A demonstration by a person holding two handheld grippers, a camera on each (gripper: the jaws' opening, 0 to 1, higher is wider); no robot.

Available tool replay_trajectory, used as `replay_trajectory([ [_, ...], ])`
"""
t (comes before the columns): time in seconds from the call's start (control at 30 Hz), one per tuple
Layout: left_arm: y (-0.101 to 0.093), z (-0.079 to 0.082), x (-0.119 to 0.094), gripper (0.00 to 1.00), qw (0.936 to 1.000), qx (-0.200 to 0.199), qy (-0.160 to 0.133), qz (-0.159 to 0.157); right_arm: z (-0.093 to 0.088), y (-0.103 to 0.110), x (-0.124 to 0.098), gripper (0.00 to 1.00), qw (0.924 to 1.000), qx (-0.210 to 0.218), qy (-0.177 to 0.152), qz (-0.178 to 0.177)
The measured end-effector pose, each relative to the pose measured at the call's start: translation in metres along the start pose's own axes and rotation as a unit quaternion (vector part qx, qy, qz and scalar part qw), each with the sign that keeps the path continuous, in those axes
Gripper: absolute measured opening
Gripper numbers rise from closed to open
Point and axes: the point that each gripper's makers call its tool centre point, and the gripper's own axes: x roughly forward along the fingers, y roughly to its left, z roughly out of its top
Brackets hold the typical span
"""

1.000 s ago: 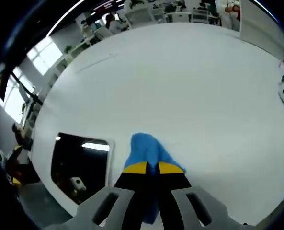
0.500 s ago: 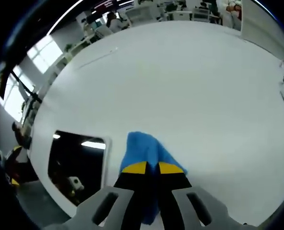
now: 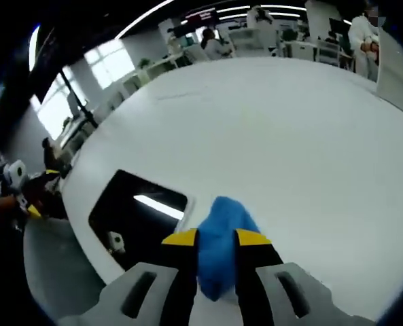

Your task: Wipe the mirror surface with the cleaning cloth until all visible marks leave the cleaned area.

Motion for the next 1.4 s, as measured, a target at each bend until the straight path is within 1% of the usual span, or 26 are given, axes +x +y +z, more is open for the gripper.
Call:
replay_trajectory([
  [0.03,0.000,0.001,0.000,0.99,1.0000,-0.001,-0.002,0.001,0.000,0.003,-0.005,0.25,1.0000,0.003,-0.007,0.002],
  [0.07,0.003,0.002,0.000,0.99,1.0000,0.000,-0.005,0.003,-0.001,0.008,-0.012,0.31,0.9997,-0.011,-0.020,0.011],
  [0.1,0.003,0.003,0.000,0.99,1.0000,0.000,-0.006,0.003,-0.003,0.008,-0.016,0.37,0.9994,-0.021,-0.026,0.009],
  [0.17,0.002,0.004,0.001,0.99,1.0000,-0.002,-0.009,0.002,-0.006,0.011,-0.025,0.49,0.9988,-0.023,-0.043,0.003],
  [0.2,0.003,0.005,0.001,0.99,0.9999,-0.003,-0.011,0.002,-0.007,0.012,-0.030,0.54,0.9979,-0.031,-0.056,0.001],
  [0.27,0.002,0.006,0.001,0.99,0.9999,-0.006,-0.014,0.001,-0.012,0.013,-0.037,0.65,0.9968,-0.038,-0.070,-0.001],
  [0.3,0.002,0.007,0.001,0.99,0.9999,-0.008,-0.015,0.001,-0.012,0.013,-0.038,0.69,0.9965,-0.040,-0.074,-0.003],
  [0.33,0.002,0.008,0.001,0.99,0.9998,-0.008,-0.018,0.003,-0.016,0.014,-0.042,0.71,0.9958,-0.042,-0.082,-0.004],
  [0.4,0.000,0.008,0.002,0.99,0.9998,-0.006,-0.021,0.003,-0.025,0.015,-0.046,0.75,0.9955,-0.041,-0.085,-0.003],
  [0.47,-0.003,0.008,0.001,0.99,0.9997,-0.006,-0.022,0.002,-0.032,0.013,-0.051,0.80,0.9945,-0.053,-0.089,-0.017],
  [0.6,-0.008,0.000,-0.001,0.99,0.9998,-0.010,-0.018,-0.001,-0.038,0.009,-0.061,0.90,0.9923,-0.069,-0.096,-0.037],
  [0.67,-0.010,-0.005,-0.002,0.99,0.9998,-0.013,-0.015,-0.002,-0.039,0.009,-0.066,0.94,0.9911,-0.066,-0.108,-0.040],
  [0.77,-0.012,-0.009,-0.004,0.99,0.9998,-0.015,-0.013,-0.002,-0.040,0.008,-0.073,1.00,0.9899,-0.066,-0.117,-0.045],
  [0.83,-0.013,-0.008,-0.005,0.99,0.9997,-0.020,-0.015,-0.001,-0.044,0.012,-0.074,1.00,0.9913,-0.053,-0.116,-0.033],
  [0.87,-0.016,-0.003,-0.005,0.99,0.9985,-0.045,-0.031,-0.008,-0.047,0.013,-0.075,1.00,0.9913,-0.056,-0.115,-0.033],
  [0.9,-0.015,-0.003,-0.005,0.99,0.9982,-0.049,-0.034,-0.008,-0.047,0.014,-0.077,1.00,0.9906,-0.063,-0.117,-0.033],
  [1.0,-0.015,-0.006,-0.005,0.99,0.9990,-0.035,-0.028,-0.002,-0.054,0.013,-0.078,1.00,0.9909,-0.072,-0.107,-0.038],
  [1.07,-0.014,-0.008,-0.006,0.99,0.9994,-0.027,-0.022,0.003,-0.056,0.014,-0.080,1.00,0.9909,-0.070,-0.109,-0.037],
  [1.1,-0.016,-0.009,-0.006,0.99,0.9995,-0.024,-0.021,0.000,-0.056,0.014,-0.081,1.00,0.9912,-0.069,-0.108,-0.035],
  [1.13,-0.017,-0.012,-0.006,0.99,0.9997,-0.016,-0.015,-0.001,-0.057,0.015,-0.081,1.00,0.9913,-0.069,-0.107,-0.034],
  [1.17,-0.017,-0.015,-0.008,0.99,1.0000,0.000,-0.005,0.002,-0.058,0.016,-0.082,1.00,0.9912,-0.071,-0.107,-0.034],
  [1.2,-0.017,-0.017,-0.009,0.99,1.0000,0.008,-0.001,0.002,-0.059,0.016,-0.082,1.00,0.9912,-0.072,-0.106,-0.034],
  [1.27,-0.017,-0.018,-0.011,0.99,0.9999,0.014,-0.004,0.002,-0.062,0.015,-0.082,1.00,0.9916,-0.072,-0.102,-0.035],
  [1.33,-0.005,-0.014,-0.014,0.99,0.9986,0.032,-0.025,0.035,-0.065,0.015,-0.084,1.00,0.9916,-0.078,-0.095,-0.039],
  [1.37,-0.004,-0.017,-0.014,0.99,0.9989,0.021,-0.021,0.035,-0.065,0.015,-0.085,1.00,0.9914,-0.079,-0.096,-0.040],
  [1.4,-0.002,-0.019,-0.014,0.99,0.9991,0.002,-0.020,0.037,-0.065,0.015,-0.087,1.00,0.9913,-0.079,-0.097,-0.040],
])
